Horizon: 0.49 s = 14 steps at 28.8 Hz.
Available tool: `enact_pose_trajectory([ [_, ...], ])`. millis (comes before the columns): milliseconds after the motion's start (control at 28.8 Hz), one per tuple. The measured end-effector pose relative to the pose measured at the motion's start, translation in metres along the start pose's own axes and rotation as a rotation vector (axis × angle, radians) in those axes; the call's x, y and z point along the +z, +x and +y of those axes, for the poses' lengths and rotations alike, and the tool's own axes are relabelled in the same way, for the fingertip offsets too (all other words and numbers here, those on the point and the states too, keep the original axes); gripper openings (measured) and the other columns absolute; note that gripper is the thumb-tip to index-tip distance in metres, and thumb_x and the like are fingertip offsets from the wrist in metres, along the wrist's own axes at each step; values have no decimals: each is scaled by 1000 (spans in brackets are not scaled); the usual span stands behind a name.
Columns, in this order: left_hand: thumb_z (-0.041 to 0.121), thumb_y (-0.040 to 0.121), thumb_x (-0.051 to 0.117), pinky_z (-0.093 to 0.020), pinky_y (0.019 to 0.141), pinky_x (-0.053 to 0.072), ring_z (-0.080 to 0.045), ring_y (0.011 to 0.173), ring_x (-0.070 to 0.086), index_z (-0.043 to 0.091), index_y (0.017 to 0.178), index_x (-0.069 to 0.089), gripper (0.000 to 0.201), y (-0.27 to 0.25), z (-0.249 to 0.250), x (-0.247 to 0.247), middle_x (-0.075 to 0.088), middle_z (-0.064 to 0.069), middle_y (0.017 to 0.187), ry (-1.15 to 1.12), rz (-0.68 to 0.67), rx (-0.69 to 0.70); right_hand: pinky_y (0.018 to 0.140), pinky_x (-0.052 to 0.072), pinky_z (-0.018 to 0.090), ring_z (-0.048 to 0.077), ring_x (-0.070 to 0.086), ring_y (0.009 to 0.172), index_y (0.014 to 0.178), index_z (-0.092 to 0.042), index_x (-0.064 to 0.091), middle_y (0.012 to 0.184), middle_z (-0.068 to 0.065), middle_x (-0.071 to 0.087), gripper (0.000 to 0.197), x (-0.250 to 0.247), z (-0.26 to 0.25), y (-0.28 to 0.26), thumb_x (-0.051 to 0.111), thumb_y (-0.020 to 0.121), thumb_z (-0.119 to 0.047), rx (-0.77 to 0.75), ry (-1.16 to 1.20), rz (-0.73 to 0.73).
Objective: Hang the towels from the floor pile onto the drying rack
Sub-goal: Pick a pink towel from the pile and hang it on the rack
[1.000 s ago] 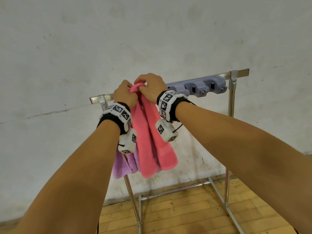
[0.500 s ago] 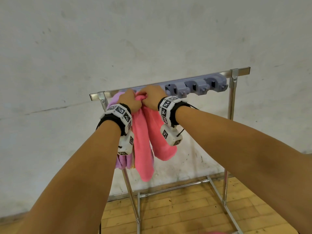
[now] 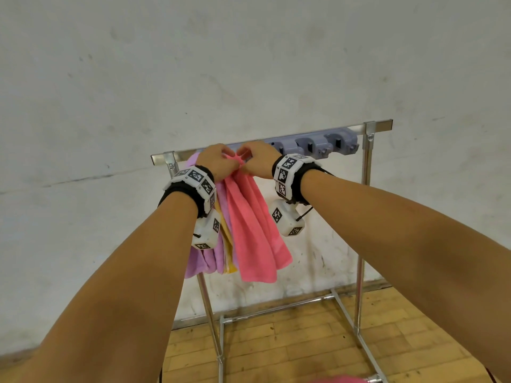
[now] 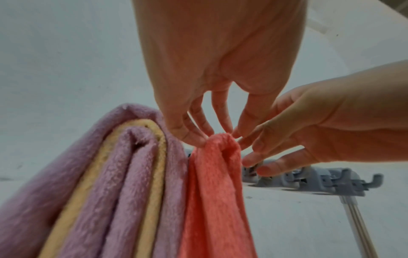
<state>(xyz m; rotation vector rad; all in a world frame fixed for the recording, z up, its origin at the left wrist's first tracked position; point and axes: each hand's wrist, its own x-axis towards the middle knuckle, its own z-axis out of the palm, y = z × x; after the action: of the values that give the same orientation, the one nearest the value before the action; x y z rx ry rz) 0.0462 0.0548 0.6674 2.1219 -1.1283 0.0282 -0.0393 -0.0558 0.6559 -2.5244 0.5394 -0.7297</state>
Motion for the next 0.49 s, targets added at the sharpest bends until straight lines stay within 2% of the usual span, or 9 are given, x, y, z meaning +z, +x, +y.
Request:
enact_pose_trajectory([
  [69, 21, 81, 64, -28, 83, 50, -16, 96, 61, 19, 110, 66, 29, -5, 3, 6, 66, -1, 108, -24, 31, 30, 89, 57, 36, 23, 65, 107, 124, -9, 62, 123, 8, 66, 37, -2, 1, -10, 63, 87, -12, 5, 20, 23],
  [104, 15, 85, 62, -26, 82, 47, -16, 97, 60, 15, 114, 66, 29, -8, 3, 10, 66, -2, 108, -33, 45, 45, 89, 56, 35, 23, 65, 107, 122, -9, 62, 124, 8, 66, 36, -2, 2, -16, 62, 87, -10, 12, 29, 35],
  [174, 10, 87, 60, -24, 84, 44, -16, 100, 60, 13, 115, 66, 28, -14, 3, 21, 66, -2, 109, -38, 55, 84, 87, 55, 32, 22, 65, 106, 120, -10, 63, 123, 7, 66, 33, -1, 8, -28, 60, 87, -8, 23, 26, 62],
  [347, 5, 84, 59, -23, 83, 42, -16, 100, 61, 12, 108, 69, 27, -36, -10, 73, 67, -1, 105, -60, 23, 110, 93, 49, 35, 27, 60, 110, 116, -9, 64, 119, 9, 65, 31, 29, 44, -59, 60, 85, -9, 88, -19, 77],
  [417, 2, 82, 59, -27, 84, 47, -20, 100, 62, 11, 105, 68, 26, -44, -21, 101, 68, -4, 105, -74, -25, 90, 91, 49, 34, 28, 60, 108, 115, -9, 64, 118, 10, 66, 31, 47, 63, -74, 61, 84, -9, 129, -1, 48],
  [486, -1, 81, 58, -38, 88, 54, -25, 98, 65, 13, 99, 67, 24, -50, -36, 138, 69, -7, 103, -118, -95, 45, 91, 50, 37, 29, 61, 107, 114, -10, 65, 117, 11, 66, 31, 69, 92, -89, 61, 84, -9, 182, 21, 14],
])
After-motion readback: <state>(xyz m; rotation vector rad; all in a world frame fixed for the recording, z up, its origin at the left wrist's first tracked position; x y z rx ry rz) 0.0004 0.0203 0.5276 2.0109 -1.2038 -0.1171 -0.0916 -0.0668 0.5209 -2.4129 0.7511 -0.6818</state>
